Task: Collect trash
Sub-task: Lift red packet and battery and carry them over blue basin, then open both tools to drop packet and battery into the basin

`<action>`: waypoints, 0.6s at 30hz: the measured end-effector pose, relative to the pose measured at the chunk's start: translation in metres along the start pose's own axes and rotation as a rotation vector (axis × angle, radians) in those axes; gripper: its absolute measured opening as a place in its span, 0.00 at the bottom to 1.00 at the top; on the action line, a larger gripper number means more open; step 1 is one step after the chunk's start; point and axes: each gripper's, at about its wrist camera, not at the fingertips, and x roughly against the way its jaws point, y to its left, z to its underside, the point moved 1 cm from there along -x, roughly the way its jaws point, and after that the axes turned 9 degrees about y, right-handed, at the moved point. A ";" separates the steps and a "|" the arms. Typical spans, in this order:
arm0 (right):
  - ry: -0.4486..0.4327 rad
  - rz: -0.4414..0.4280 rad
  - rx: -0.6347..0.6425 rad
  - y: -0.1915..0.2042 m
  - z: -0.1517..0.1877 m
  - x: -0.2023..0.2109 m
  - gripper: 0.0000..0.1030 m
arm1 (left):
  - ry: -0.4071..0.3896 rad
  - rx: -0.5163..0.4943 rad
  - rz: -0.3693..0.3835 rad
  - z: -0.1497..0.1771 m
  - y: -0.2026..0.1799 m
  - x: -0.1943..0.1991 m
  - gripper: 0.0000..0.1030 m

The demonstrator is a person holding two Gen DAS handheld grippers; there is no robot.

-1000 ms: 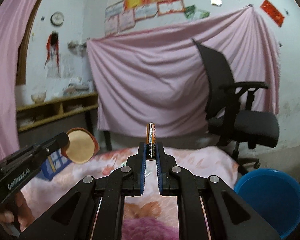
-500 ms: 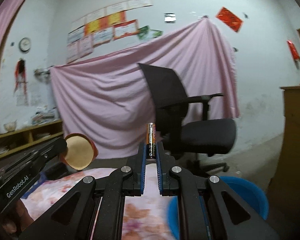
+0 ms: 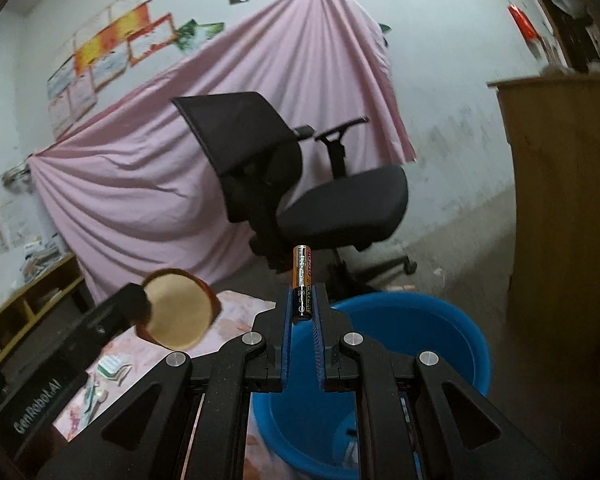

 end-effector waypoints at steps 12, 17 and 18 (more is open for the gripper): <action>0.081 0.035 -0.086 -0.033 0.001 -0.011 0.08 | 0.184 0.068 0.051 0.010 -0.002 -0.041 0.05; 0.125 0.038 -0.103 -0.038 0.003 -0.017 0.09 | 0.234 0.116 0.061 0.013 0.003 -0.048 0.05; 0.129 0.037 -0.105 -0.038 0.003 -0.018 0.09 | 0.243 0.123 0.062 0.013 0.003 -0.048 0.05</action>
